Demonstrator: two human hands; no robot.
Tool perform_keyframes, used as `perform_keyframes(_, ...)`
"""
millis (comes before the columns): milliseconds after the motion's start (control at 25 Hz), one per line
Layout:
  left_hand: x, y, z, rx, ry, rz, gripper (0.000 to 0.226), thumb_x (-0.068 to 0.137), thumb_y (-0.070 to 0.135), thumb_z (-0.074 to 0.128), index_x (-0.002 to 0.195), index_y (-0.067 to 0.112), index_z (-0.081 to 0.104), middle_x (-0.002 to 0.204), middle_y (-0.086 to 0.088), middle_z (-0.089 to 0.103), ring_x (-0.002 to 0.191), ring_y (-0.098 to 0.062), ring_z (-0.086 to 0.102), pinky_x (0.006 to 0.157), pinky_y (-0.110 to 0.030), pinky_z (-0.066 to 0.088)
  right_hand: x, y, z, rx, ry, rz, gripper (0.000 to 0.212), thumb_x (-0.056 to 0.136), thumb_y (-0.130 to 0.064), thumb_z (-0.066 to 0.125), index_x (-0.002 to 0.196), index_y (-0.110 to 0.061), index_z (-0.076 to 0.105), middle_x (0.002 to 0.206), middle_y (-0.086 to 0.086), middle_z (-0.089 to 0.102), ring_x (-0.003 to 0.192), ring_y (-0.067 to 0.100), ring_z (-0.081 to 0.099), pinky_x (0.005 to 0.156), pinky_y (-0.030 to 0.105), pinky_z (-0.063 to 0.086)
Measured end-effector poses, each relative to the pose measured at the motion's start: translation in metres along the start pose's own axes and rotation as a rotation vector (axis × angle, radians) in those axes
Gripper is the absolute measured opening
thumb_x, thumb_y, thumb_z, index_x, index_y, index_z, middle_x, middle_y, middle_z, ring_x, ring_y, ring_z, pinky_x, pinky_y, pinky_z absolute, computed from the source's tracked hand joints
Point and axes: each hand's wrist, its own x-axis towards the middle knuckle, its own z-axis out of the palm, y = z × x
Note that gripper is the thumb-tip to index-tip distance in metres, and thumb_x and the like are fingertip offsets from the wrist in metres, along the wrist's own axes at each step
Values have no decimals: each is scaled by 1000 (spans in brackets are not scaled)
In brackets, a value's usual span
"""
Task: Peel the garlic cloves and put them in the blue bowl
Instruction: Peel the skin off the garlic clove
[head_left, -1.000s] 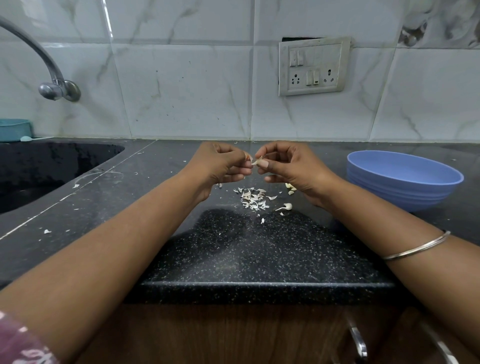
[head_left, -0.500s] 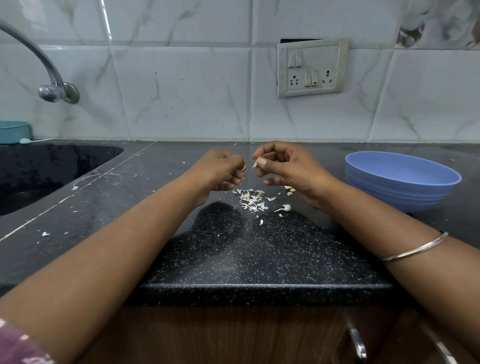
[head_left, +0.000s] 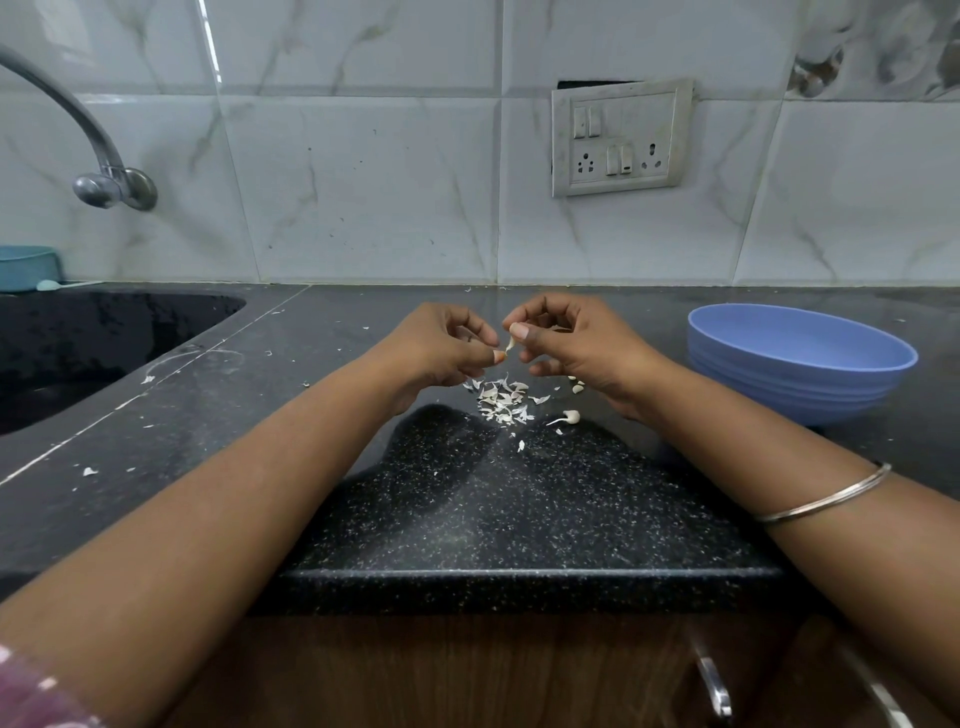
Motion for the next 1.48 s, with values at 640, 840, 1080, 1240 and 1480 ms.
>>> perform_keyframes(640, 0, 2, 0, 12, -28, 19, 15, 85, 18, 68, 98, 8, 70, 76, -2, 67, 68, -6, 63, 57, -13, 46, -1, -1, 0, 11, 44, -3, 4, 90, -8, 61, 92, -10, 64, 82, 5, 60, 69, 8, 61, 66, 21, 55)
perform_keyframes(840, 0, 3, -1, 15, -27, 41, 12, 86, 17, 67, 94, 9, 70, 77, -2, 67, 71, -5, 62, 52, -7, 45, 0, -1, -1, 45, 37, 11, 5, 91, -8, 61, 90, -12, 63, 83, 6, 60, 70, 8, 63, 64, 20, 55)
perform_keyframes(1080, 0, 3, -1, 0, -29, 65, 7, 85, 19, 68, 89, 14, 70, 75, 2, 67, 71, -1, 64, 53, -9, 43, 0, -2, -2, 119, 38, 30, 7, 90, -5, 59, 90, -11, 62, 80, 7, 64, 70, 9, 64, 65, 19, 55)
perform_keyframes(1240, 0, 3, -2, -35, -38, 85, 3, 85, 19, 68, 87, 17, 70, 73, 4, 68, 72, 0, 64, 54, -9, 44, -2, -3, -3, 208, 36, 74, 8, 90, -3, 58, 90, -9, 62, 81, 8, 64, 72, 10, 65, 68, 20, 55)
perform_keyframes(1480, -2, 4, -1, -36, -42, 119, 4, 85, 18, 68, 88, 15, 70, 75, 3, 68, 73, -1, 64, 59, -11, 46, -3, -2, -3, 245, 58, 99, 8, 87, -4, 62, 94, -5, 66, 81, 10, 69, 69, 10, 68, 65, 17, 56)
